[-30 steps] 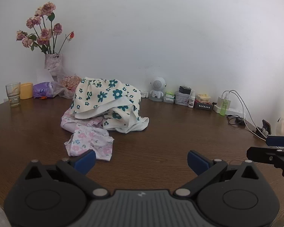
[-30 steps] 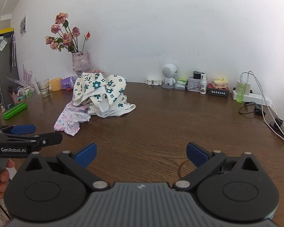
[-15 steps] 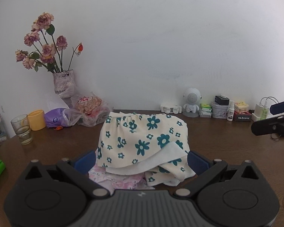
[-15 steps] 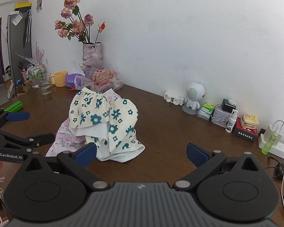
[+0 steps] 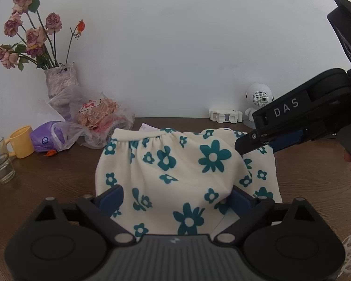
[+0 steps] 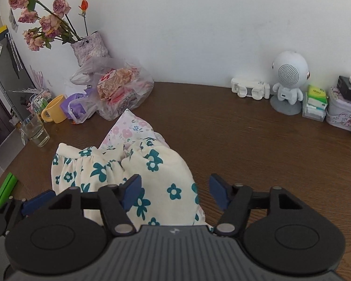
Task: Fold clothes
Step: 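Move both tools to the cream floral dress and pinch its fabric, then lift the dress with both grippers and drop it flat on the table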
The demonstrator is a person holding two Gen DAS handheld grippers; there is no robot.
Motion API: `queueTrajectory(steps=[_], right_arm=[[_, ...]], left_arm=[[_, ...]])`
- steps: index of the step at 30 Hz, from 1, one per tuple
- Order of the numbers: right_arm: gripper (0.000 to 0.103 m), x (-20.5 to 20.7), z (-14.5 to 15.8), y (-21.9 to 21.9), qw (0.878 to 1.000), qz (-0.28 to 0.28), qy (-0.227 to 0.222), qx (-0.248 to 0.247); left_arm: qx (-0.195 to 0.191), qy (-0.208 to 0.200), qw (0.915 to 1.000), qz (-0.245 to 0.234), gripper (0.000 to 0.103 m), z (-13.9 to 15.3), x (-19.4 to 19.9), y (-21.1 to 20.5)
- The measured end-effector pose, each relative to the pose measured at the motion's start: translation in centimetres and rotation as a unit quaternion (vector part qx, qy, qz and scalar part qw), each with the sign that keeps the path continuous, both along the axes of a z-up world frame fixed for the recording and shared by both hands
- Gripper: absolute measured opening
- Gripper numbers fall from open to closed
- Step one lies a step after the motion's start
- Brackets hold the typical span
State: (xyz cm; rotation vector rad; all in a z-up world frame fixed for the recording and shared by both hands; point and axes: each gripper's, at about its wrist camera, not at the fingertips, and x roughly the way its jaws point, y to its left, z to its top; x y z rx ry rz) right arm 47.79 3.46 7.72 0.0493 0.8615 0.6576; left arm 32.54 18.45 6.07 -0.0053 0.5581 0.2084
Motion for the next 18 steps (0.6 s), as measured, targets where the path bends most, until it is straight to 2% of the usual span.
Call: queueTrajectory(steps=[2,3,5,6,8,10,12,16,18], right_arm=[[0.017,0.2,-0.3,0.0,1.000,0.001,0.013,0.021],[0.014,0.1,-0.2,-0.1,0.999,0.003,0.014,0.031],[0.005,-0.1,0.3,-0.4,0.999,0.006,0.009,0.048],[0.005,-0.4,1.1,-0.9,0.998,0.004,0.001,0.057],[0.004,-1.2,3.3,-2.3,0.997,-0.005,-0.023,0.076],[0.003,-2.0,5.5,-3.8,0.994,-0.013,-0.047,0.095],[0.003,-2.7,7.7,-5.2,0.991,-0.022,-0.070,0.113],[0.003,-5.2,12.8,-9.4,0.980,-0.037,-0.129,0.145],[0.003,-7.7,15.5,-12.7,0.975,-0.042,-0.166,0.145]], left_arm=[[0.000,0.003,0.9999,-0.012,0.051,0.4,-0.1,0.3],[0.000,0.004,0.9998,-0.018,0.044,0.6,-0.2,0.5],[0.003,0.005,0.9998,-0.017,0.016,1.4,-0.5,0.8],[0.000,0.002,0.9998,-0.018,0.010,2.0,-0.8,1.0],[-0.005,-0.010,0.9998,-0.014,0.005,3.7,-1.4,1.4],[0.009,-0.029,0.9995,-0.012,0.004,5.9,-1.8,1.4],[0.028,-0.058,0.9977,-0.018,0.004,9.2,-2.6,0.8],[0.052,-0.128,0.9893,-0.047,0.004,15.4,-5.7,-1.7],[0.056,-0.151,0.9841,-0.075,0.004,17.3,-8.3,-3.8]])
